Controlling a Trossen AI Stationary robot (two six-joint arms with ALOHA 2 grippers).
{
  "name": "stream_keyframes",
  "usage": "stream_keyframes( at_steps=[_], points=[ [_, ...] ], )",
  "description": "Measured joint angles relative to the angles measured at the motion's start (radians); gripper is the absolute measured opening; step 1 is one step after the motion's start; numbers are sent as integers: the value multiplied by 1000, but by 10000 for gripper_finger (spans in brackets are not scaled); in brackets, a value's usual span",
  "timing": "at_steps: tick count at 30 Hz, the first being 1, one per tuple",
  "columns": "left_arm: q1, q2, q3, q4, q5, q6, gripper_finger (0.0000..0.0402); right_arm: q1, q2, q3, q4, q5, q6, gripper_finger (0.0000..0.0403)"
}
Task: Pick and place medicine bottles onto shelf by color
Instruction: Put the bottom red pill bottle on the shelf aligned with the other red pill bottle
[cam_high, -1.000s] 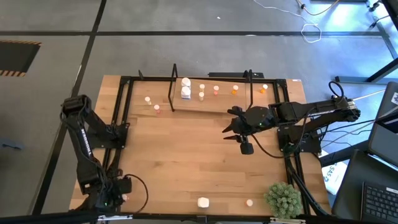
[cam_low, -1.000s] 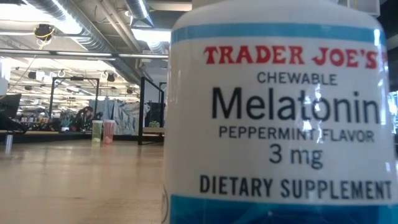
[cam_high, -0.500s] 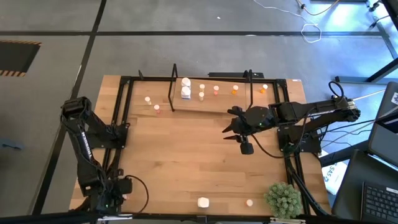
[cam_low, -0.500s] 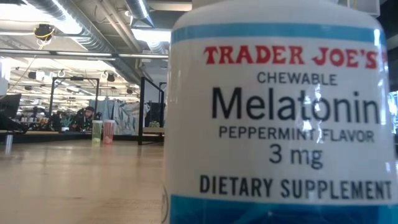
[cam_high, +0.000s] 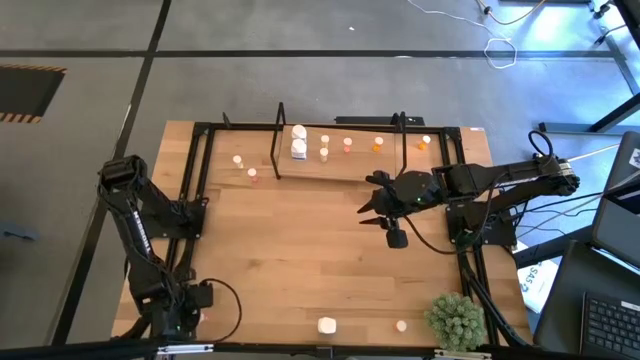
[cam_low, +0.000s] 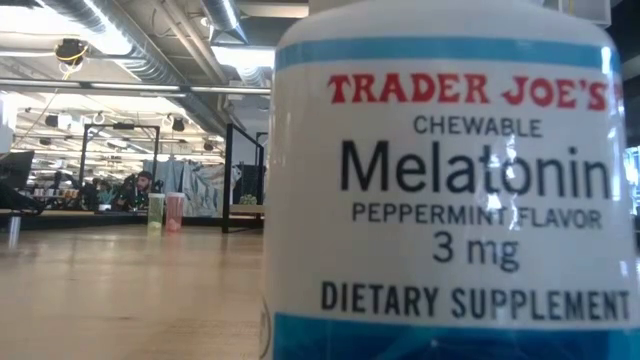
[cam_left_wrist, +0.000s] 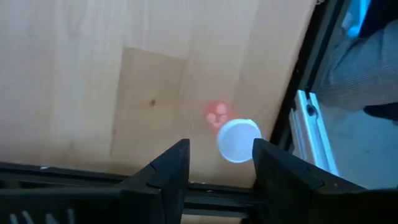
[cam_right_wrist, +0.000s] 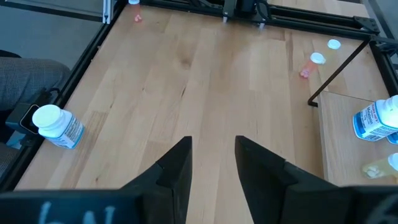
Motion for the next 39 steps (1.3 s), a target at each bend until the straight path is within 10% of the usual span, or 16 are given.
stream_keyframes(
  at_steps=[39],
  points=[
    [-16, 75, 0, 27, -1, -23, 235, 0, 0, 0, 0, 0, 0, 125]
  ],
)
